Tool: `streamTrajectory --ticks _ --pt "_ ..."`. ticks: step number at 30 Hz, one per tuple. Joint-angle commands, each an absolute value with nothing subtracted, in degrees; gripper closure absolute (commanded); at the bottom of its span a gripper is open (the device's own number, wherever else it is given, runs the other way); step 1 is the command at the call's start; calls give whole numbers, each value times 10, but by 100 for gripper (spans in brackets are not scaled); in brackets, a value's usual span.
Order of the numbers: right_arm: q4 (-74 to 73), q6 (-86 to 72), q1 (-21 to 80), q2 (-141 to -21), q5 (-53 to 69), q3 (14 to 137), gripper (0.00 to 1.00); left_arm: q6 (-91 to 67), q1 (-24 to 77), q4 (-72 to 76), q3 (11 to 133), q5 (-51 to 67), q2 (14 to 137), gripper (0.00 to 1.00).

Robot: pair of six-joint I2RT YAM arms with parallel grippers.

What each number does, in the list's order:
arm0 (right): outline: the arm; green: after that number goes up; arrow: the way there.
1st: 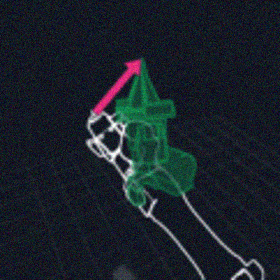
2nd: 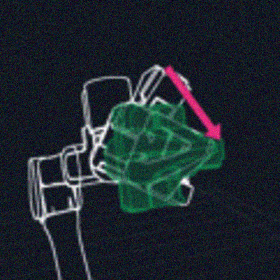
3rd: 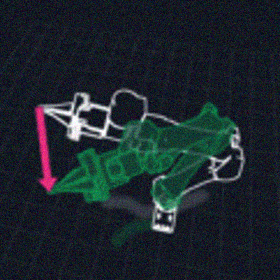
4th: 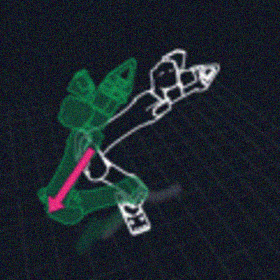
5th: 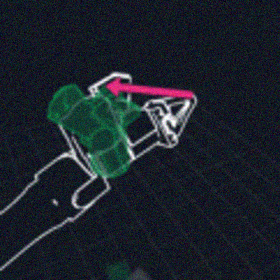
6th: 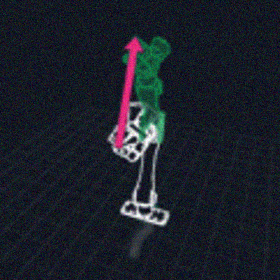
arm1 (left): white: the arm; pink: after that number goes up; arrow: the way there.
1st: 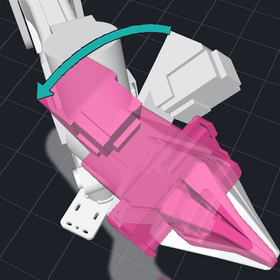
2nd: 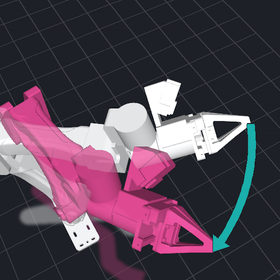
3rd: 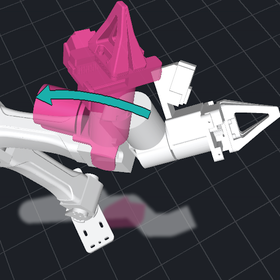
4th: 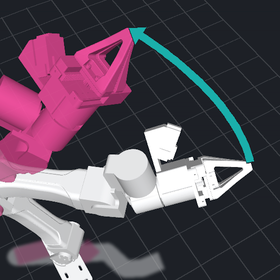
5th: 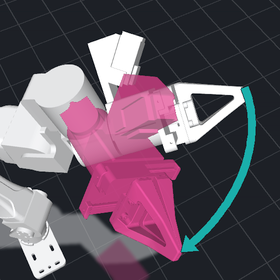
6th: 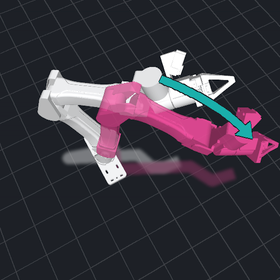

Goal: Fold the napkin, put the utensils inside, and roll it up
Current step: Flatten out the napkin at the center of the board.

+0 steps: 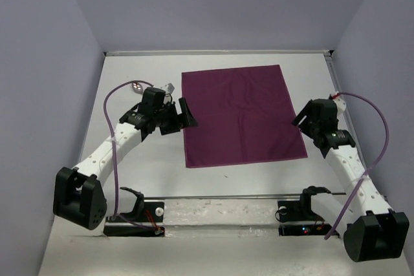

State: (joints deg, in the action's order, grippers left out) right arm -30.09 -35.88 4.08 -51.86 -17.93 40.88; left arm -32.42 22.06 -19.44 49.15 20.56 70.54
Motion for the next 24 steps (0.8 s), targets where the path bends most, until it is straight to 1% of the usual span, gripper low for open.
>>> streamTrajectory --ticks 1,4,8,9,13,14,17,20,24 --pt "-277 -306 37 -566 -126 478 26 -290 220 -187 570 166 706 5" --pt "-260 -292 37 -640 -27 520 27 -298 222 -148 603 196 756 7" --pt "-236 -292 37 -740 29 557 27 -308 232 -92 640 206 826 9" --pt "-226 -293 37 -778 38 571 27 -309 233 -85 648 207 840 9" --pt "-208 -310 37 -852 30 609 27 -316 233 -62 677 202 909 9" --pt "-194 -319 37 -886 32 612 27 -318 233 -54 679 208 931 10" --pt "-170 -329 37 -938 30 610 27 -320 233 -39 686 217 975 11" --pt "-151 -339 37 -950 21 579 27 -321 233 -40 683 220 1002 12" --pt "-127 -355 37 -925 5 509 27 -322 233 -34 659 226 1009 12"
